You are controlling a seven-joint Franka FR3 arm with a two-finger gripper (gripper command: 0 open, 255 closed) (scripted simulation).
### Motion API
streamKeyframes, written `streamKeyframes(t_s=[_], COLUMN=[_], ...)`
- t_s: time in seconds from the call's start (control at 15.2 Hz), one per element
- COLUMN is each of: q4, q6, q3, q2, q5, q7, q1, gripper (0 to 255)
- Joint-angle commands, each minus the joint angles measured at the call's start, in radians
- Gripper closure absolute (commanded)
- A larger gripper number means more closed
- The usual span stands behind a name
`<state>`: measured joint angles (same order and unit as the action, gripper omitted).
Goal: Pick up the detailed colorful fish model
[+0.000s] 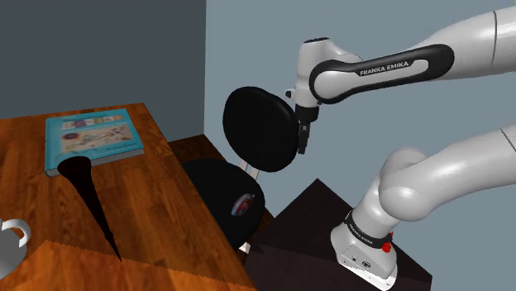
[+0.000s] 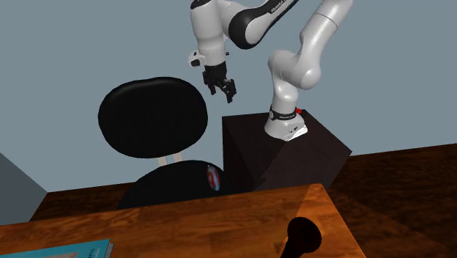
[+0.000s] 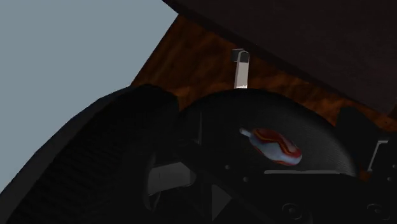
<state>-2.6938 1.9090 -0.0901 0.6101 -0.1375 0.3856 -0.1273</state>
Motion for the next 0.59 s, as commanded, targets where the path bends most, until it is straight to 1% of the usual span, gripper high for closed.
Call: streamKeyframes(t_s=[0.0, 0.53], q4=[-0.017, -0.056], q6=[0.143, 0.512], q3=[-0.018, -0.031], q2=[-0.077, -0.361], q5=[-0.012, -0.013], q7=[0.064, 0.249], q1=[-0.023, -0.114], gripper=[0, 0])
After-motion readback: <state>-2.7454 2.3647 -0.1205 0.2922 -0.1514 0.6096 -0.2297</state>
